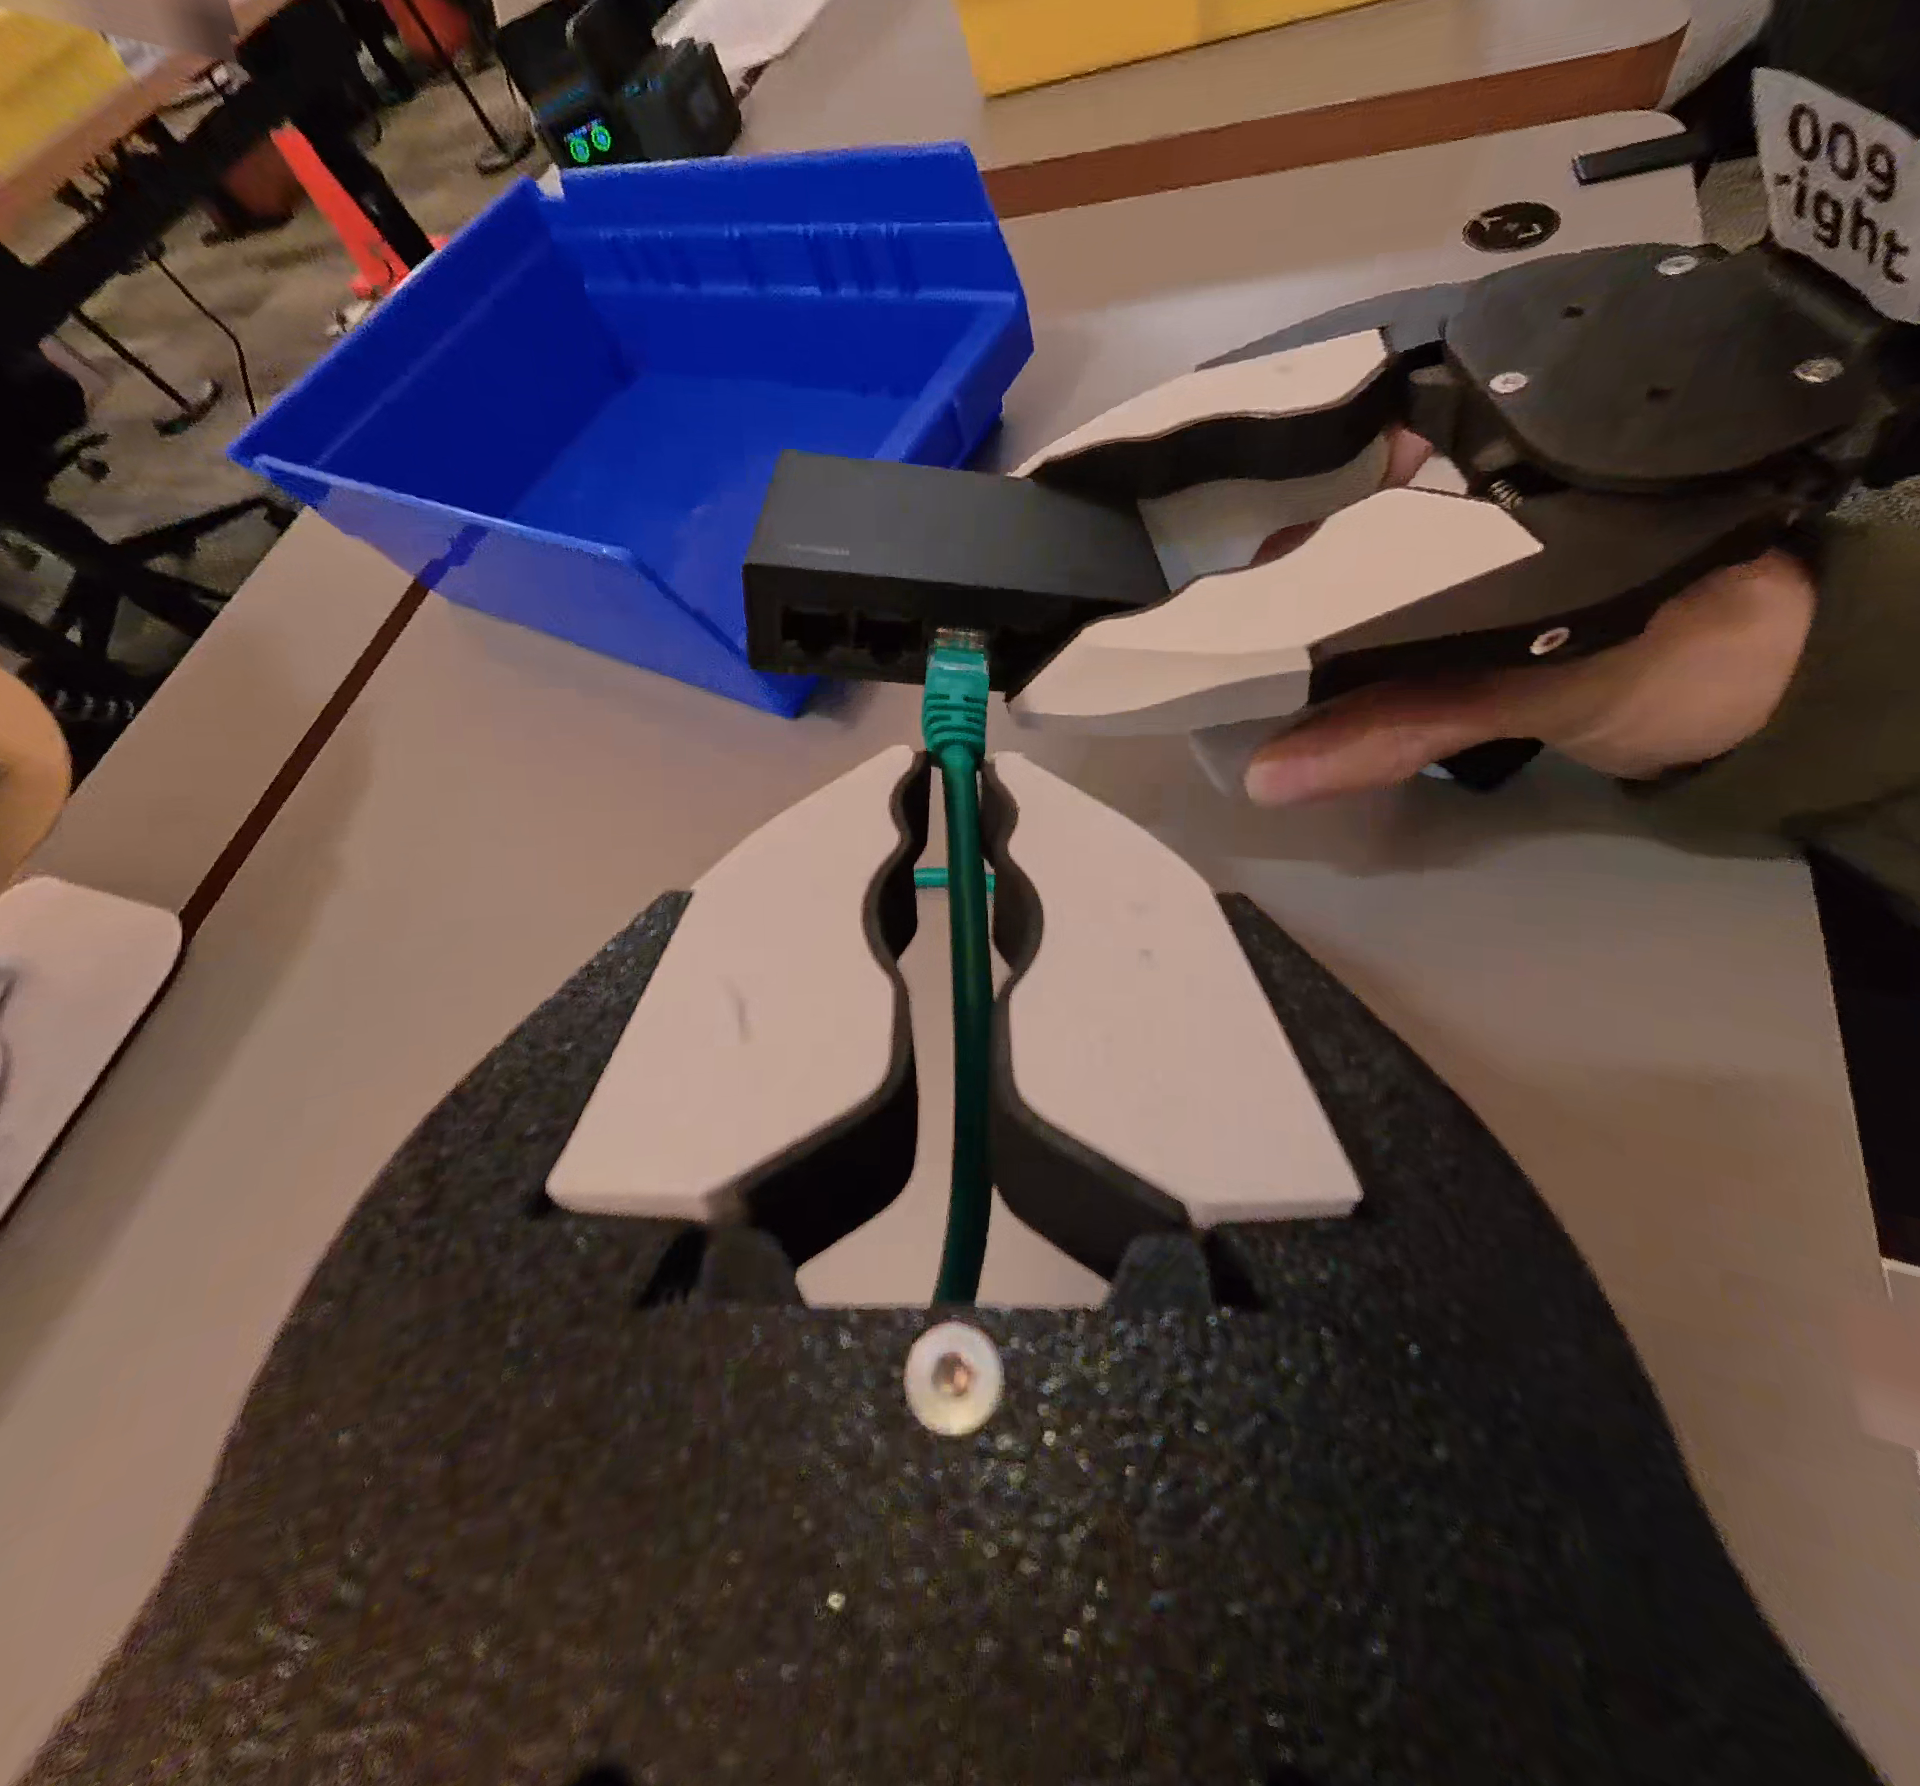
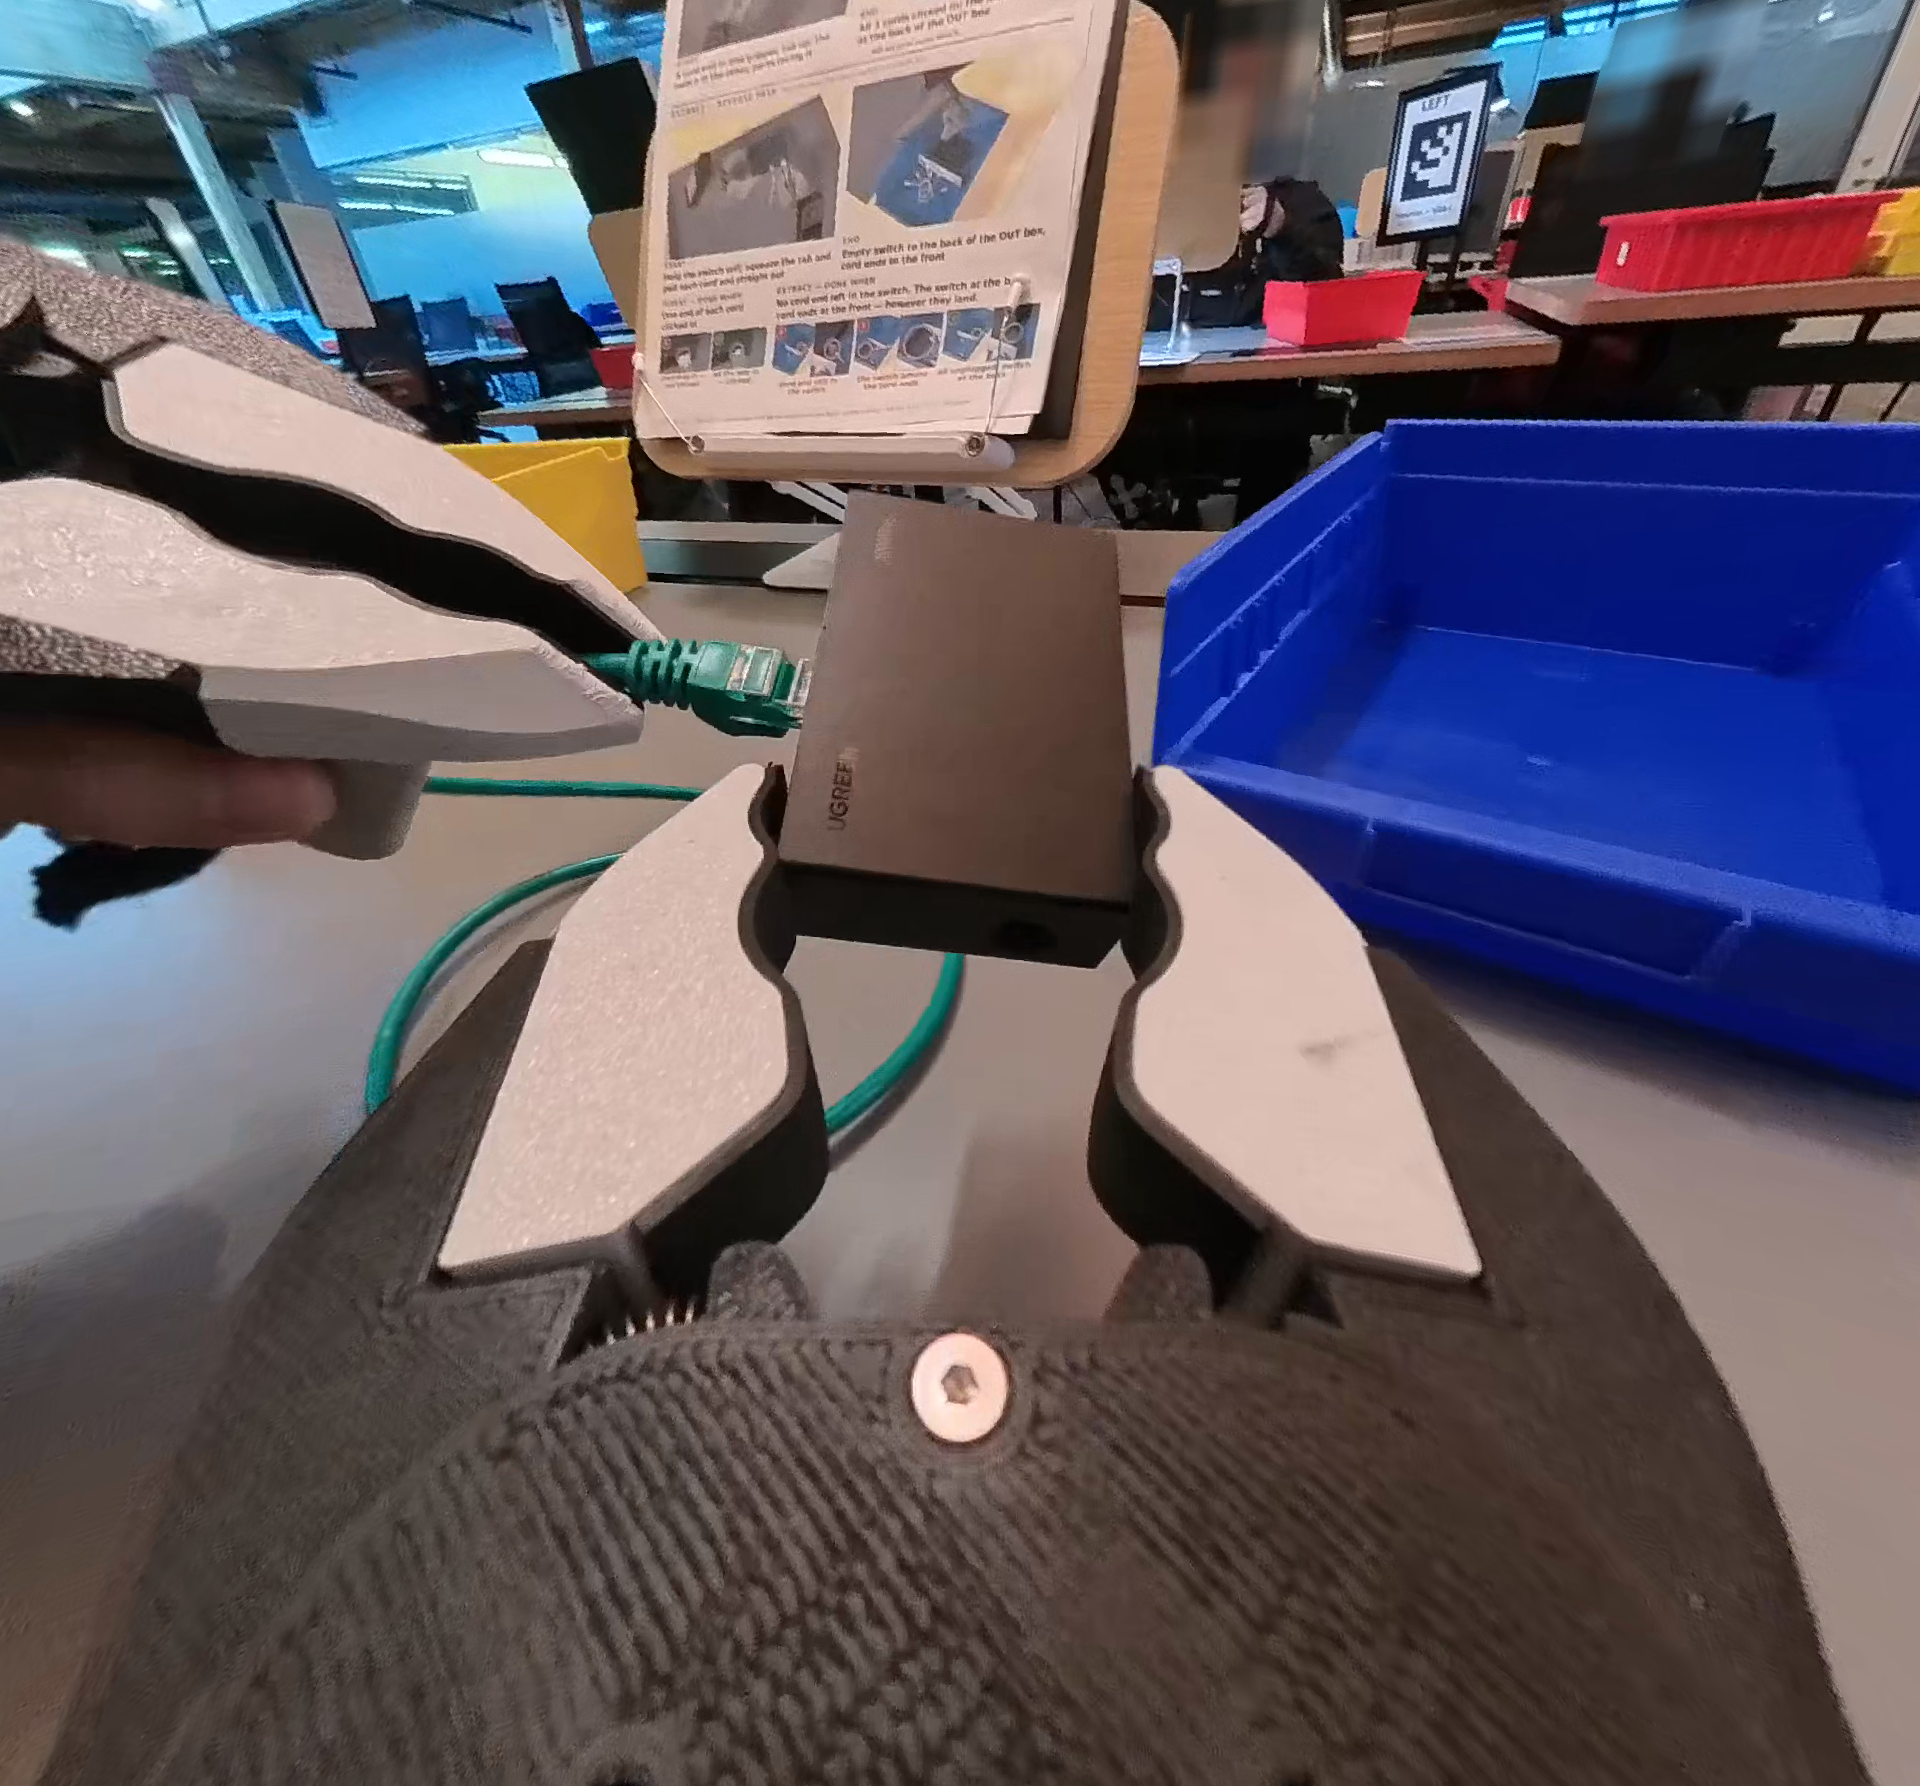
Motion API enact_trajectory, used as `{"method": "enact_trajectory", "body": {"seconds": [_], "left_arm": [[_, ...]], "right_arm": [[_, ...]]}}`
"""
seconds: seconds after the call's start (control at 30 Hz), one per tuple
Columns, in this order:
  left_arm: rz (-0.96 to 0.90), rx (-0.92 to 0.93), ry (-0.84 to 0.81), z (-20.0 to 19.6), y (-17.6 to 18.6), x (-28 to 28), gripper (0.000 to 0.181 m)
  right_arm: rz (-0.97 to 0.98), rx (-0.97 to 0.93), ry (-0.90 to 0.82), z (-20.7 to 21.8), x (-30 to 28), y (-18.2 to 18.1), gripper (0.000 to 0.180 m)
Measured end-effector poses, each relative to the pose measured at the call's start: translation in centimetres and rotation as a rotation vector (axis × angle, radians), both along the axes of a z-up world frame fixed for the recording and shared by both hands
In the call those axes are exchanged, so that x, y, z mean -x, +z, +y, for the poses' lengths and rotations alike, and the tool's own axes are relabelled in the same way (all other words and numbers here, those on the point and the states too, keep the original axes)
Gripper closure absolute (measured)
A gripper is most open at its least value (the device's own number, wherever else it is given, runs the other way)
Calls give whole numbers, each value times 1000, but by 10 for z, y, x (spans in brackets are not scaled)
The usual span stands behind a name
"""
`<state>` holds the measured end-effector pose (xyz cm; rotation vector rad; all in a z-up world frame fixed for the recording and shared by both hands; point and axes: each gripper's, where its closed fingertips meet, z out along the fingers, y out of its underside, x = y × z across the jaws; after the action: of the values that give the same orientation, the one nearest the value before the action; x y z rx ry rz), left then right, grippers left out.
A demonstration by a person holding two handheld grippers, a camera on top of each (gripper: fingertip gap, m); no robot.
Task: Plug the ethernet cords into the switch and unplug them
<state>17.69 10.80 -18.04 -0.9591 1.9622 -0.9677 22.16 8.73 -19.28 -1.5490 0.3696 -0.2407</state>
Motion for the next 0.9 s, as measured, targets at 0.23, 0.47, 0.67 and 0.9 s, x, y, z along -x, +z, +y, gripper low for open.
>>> {"method": "enact_trajectory", "body": {"seconds": [0.23,0.47,0.67,0.9], "left_arm": [[55,-164,3,5,-3,7,174],[52,-138,18,6,-9,3,175],[39,-94,-4,4,-7,4,175],[146,268,36,20,25,5,142]], "right_arm": [[-66,31,47,4,8,0,116],[-65,41,41,4,7,-2,116],[-67,23,53,2,8,1,116],[-131,20,22,0,6,4,117]]}}
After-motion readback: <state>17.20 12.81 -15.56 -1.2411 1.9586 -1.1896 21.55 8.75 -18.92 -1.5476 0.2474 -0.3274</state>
